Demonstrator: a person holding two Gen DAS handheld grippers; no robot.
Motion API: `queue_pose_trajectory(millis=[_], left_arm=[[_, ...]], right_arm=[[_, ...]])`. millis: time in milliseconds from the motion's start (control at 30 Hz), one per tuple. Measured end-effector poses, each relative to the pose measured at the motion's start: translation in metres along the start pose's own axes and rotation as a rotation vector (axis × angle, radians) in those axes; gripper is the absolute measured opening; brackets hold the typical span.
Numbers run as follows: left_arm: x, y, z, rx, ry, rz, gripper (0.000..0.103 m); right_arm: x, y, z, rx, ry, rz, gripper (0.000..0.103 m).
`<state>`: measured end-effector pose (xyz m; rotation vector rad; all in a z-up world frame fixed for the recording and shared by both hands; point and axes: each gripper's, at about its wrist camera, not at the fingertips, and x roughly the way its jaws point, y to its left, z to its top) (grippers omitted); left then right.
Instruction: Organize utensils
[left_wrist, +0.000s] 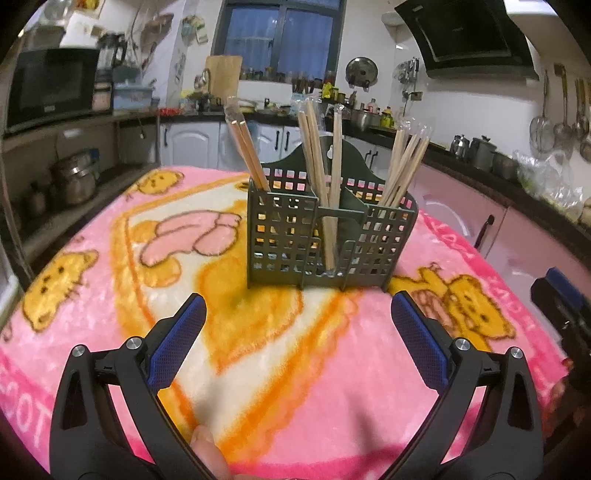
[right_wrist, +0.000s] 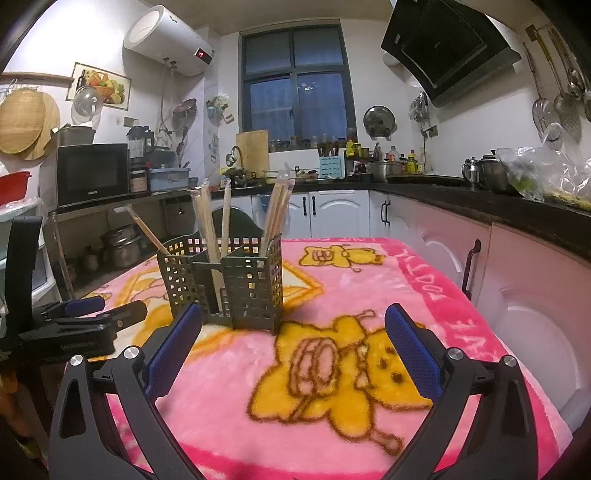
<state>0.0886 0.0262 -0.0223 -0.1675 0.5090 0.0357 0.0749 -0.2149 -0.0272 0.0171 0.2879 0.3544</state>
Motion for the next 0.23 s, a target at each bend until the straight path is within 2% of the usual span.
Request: queue_pose_trajectory(millis=[133,233], left_arm=[[0.001,0.021,0.021,-0.035,0.052,-0.002,0.092],[0.012,0.049,0.039,-0.021,0.109,0.075,0.092]], right_arm=[[0.008,-0.013,0.011,0.029,0.050,-0.022,0.096],[0.025,-0.037,0.025,0.032,0.132,-0.098,0.096]])
